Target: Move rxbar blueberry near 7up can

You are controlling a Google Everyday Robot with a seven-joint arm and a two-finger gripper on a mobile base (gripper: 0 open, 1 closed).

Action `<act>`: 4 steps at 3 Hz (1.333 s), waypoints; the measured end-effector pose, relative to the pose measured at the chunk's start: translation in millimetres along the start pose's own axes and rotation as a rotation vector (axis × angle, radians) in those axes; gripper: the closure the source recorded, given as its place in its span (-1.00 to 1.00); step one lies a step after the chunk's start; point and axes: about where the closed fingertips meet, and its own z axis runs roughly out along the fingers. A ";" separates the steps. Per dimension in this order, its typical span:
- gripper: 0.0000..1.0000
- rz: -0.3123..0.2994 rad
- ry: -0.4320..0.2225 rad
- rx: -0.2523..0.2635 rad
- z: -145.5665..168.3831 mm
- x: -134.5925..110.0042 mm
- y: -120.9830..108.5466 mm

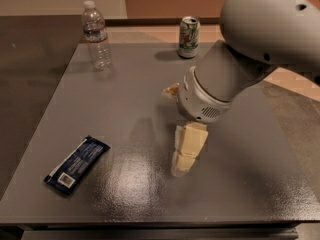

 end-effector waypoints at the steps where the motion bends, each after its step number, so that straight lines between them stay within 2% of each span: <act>1: -1.00 0.036 -0.107 -0.044 25.6 -29.8 4.1; 2: -1.00 0.011 -0.216 -0.083 45.7 -56.1 17.7; 3: -1.00 0.011 -0.216 -0.083 45.8 -56.1 17.8; 4: -1.00 0.012 -0.262 -0.064 56.8 -62.9 17.6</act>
Offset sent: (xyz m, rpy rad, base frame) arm -0.0346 0.0959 -0.0295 0.3183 0.1176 0.1148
